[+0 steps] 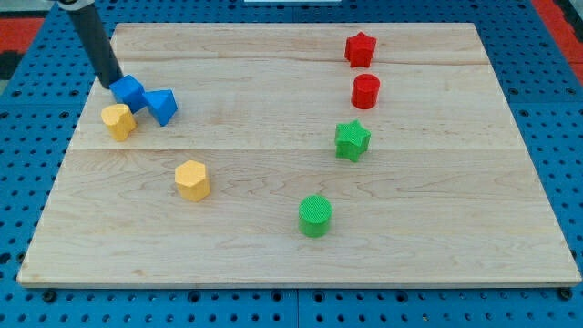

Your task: Place your hand in between the red blocks

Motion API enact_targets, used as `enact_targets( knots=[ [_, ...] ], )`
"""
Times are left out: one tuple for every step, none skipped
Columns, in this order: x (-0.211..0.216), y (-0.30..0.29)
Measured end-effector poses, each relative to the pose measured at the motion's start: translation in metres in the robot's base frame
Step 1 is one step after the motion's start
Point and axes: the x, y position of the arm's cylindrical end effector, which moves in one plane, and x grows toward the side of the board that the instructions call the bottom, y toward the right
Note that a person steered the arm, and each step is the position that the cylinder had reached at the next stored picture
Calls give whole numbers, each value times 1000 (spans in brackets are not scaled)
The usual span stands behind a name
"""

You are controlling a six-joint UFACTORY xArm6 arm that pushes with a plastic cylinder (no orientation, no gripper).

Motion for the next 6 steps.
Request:
enact_targets(
  knots=[
    [-32, 50],
    [-57, 127],
    [-92, 226],
    [-109, 300],
    [-108, 356],
    [-49, 352]
  ],
)
